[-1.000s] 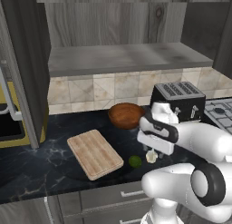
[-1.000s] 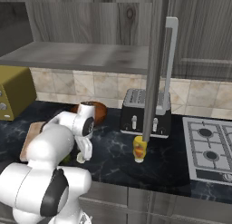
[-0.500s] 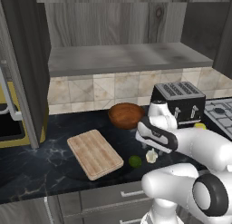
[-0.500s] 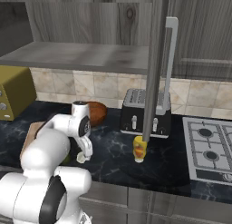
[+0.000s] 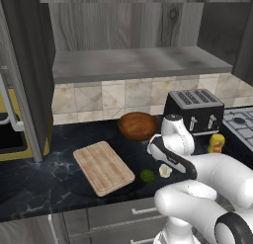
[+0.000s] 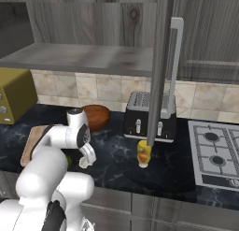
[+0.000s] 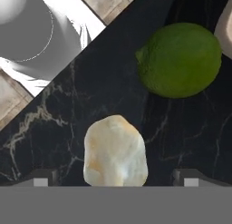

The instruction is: Open the cabinet. Place the bowl and condiment on the counter. Then place the lime and garlic on the cutting board.

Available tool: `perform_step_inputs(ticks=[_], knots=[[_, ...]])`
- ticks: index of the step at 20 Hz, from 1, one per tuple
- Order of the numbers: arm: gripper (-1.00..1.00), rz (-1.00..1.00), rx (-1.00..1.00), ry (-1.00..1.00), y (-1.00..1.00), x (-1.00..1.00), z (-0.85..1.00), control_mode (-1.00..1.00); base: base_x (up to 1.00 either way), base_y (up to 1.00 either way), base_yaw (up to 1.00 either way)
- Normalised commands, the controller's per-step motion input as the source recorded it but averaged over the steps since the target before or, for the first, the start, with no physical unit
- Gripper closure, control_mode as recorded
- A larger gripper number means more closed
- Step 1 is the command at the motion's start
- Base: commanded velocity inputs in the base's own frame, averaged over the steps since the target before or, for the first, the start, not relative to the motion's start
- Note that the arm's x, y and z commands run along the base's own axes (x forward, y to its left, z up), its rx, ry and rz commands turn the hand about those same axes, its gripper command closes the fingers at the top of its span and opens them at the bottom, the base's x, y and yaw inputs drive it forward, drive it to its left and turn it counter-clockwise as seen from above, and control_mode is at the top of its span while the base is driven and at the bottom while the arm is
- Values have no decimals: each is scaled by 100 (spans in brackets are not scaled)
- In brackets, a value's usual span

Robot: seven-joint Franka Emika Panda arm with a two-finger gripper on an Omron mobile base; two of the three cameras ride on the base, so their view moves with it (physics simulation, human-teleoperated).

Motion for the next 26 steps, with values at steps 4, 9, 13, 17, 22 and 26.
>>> perform_step_inputs(ticks=[4,9,13,17,22,26], knots=[[-100,7,-3,-8,0,0,-3,-100,0,0,0],[-100,7,-4,-4,0,-1,-4,-100,0,0,0],[-100,6,-5,3,0,-14,-31,-100,0,0,0],[-100,1,-5,17,1,0,-42,-100,0,0,0],[-100,0,-2,16,0,0,-29,-100,0,0,0],[-100,0,-3,11,0,0,-28,-100,0,0,0]])
